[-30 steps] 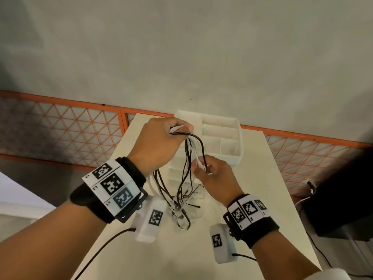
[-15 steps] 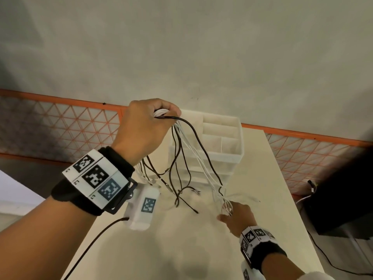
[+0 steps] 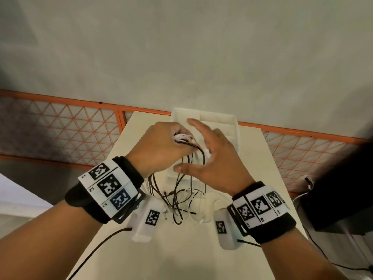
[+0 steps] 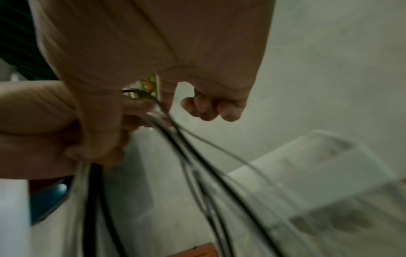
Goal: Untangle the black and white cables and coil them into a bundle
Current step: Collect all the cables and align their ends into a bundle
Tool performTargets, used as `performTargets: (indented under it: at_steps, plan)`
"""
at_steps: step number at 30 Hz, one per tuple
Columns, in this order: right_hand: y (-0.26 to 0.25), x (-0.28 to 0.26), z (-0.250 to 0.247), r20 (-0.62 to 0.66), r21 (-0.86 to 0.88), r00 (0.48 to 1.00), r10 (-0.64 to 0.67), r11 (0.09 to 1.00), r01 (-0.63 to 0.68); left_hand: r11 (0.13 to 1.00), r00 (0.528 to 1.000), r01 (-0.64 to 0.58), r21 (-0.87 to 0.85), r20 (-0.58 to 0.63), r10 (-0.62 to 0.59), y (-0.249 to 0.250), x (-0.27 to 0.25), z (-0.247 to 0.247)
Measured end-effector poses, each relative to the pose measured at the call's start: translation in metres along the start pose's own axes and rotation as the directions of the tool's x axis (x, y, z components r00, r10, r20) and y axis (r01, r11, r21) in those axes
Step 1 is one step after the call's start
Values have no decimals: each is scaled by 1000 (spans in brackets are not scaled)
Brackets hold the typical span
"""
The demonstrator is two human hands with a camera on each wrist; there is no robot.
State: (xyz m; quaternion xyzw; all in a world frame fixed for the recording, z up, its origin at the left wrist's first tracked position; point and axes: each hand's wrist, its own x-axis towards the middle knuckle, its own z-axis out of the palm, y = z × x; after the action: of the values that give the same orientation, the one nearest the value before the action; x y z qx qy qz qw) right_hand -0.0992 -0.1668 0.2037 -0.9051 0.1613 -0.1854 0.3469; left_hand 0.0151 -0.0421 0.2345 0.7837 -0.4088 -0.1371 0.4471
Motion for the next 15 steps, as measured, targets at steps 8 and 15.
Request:
performTargets:
  at_steps: [8,15]
  plan:
    - [82,-1,30,57,-312,889,455,854,-417,987,989,97,128,101,-110,10,-8,-29]
    - [148,-18,16,-76,-149,686,724,672,-726,965,971,90,246,193,-140,-31,-7,-13]
